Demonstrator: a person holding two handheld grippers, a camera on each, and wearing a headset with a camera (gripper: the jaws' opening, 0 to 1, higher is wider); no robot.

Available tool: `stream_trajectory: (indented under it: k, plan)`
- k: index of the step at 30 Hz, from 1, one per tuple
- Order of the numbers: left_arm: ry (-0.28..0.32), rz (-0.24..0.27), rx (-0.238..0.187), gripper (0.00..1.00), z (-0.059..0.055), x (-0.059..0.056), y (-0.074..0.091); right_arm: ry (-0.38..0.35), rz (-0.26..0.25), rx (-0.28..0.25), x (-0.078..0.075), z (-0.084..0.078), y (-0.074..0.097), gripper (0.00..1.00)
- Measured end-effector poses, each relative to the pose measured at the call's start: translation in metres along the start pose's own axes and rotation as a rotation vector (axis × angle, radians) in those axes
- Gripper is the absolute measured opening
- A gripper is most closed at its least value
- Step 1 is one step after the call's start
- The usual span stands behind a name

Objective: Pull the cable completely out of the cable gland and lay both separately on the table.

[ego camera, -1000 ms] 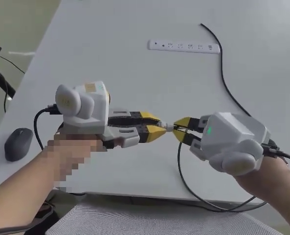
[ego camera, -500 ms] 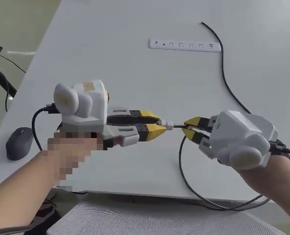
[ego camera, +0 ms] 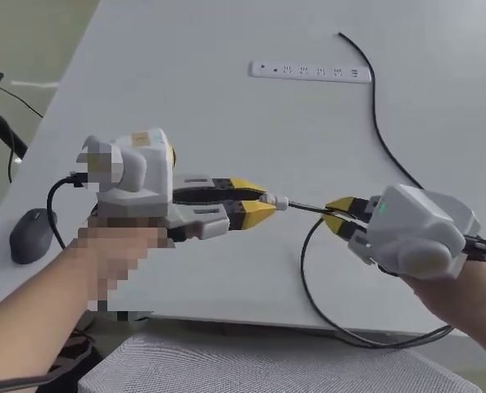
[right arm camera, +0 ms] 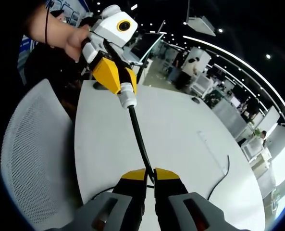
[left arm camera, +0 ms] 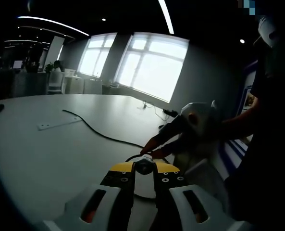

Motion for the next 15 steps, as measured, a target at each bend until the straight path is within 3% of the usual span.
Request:
stream_trajectory:
  k: [5, 15]
  plan:
    - [0.004, 0.011, -0.005, 0.15, -0.002, 0.002, 0.002, 0.009, -0.004, 0.006, -0.001, -0.005, 0.002, 0.00]
    - [0.000, 0.020, 0.008, 0.15, -0.010, 0.003, 0.000, -0.049, -0.033, -0.025, -0.013, -0.001, 0.008, 0.00]
Point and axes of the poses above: the centre of the closed fingertips' face, and the gripper's own axes: y roughly backward along the fingers, x roughly to its left, z roughly out of its top, the point moved 1 cm from there along y, roughly backward along the fingers, and after that the axes turned 15 degrees about y, right-handed, at the moved point
